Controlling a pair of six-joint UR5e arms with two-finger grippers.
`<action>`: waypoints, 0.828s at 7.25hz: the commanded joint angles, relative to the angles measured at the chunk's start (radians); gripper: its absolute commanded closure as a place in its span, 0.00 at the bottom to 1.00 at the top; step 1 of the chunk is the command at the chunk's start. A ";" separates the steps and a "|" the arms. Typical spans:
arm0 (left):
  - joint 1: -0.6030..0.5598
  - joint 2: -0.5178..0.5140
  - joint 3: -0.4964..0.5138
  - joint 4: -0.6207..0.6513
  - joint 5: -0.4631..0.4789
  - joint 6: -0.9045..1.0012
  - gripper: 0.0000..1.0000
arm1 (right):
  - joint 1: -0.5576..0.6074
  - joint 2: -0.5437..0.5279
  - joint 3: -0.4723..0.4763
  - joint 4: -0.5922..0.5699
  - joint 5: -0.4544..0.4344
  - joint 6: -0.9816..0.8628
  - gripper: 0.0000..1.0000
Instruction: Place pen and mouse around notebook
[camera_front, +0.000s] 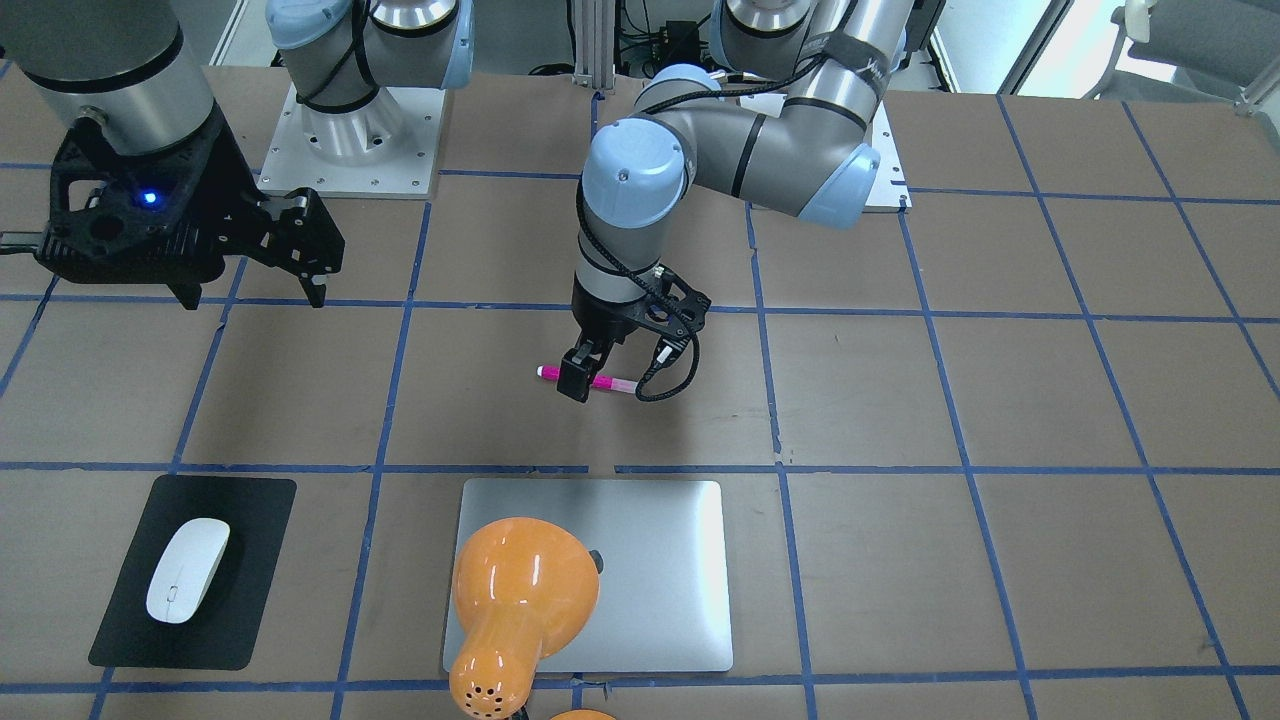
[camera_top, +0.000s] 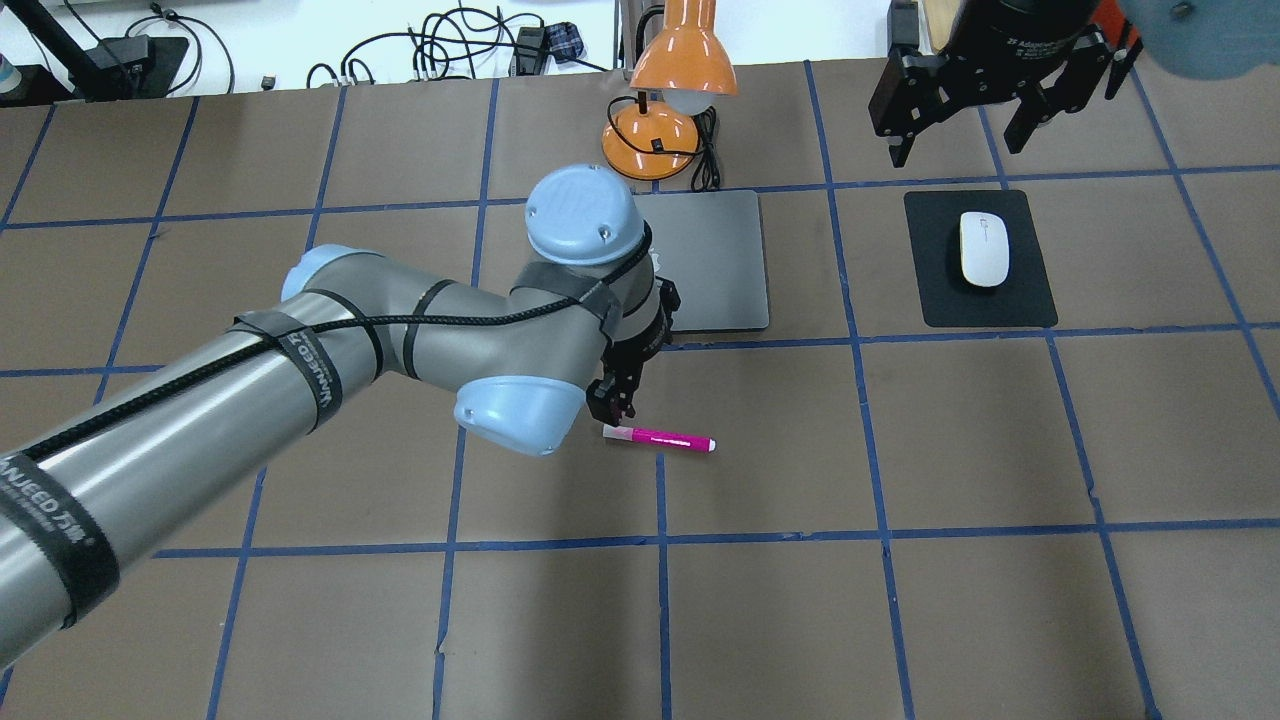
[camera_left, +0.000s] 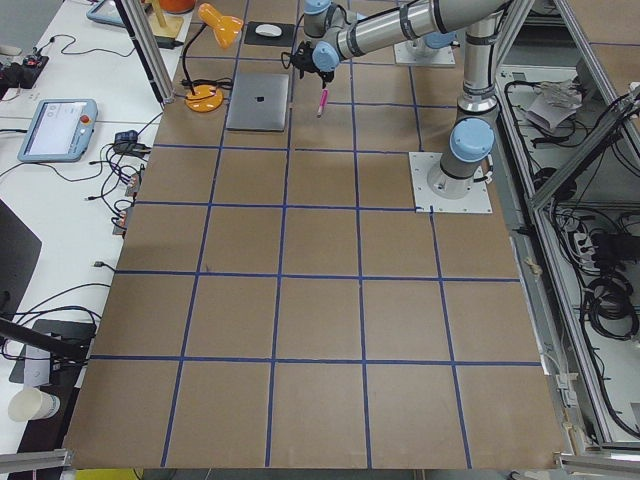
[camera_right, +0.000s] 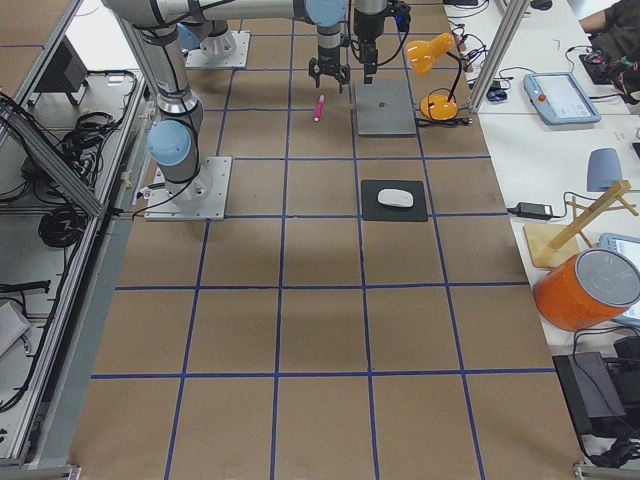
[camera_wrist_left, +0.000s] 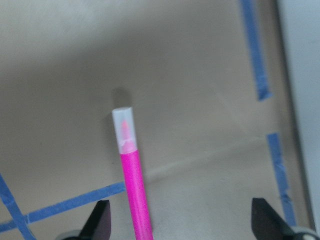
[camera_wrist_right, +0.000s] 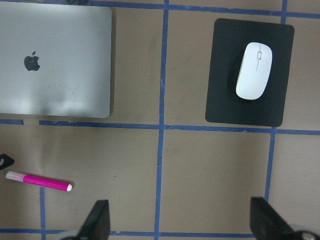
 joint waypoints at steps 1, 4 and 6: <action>0.103 0.125 0.143 -0.382 0.020 0.620 0.00 | 0.007 -0.010 0.014 0.008 0.035 0.100 0.00; 0.272 0.269 0.221 -0.601 0.105 1.107 0.00 | 0.007 -0.007 0.016 -0.001 0.030 0.100 0.00; 0.327 0.298 0.230 -0.629 0.042 1.097 0.00 | 0.007 -0.002 0.017 -0.004 0.024 0.089 0.00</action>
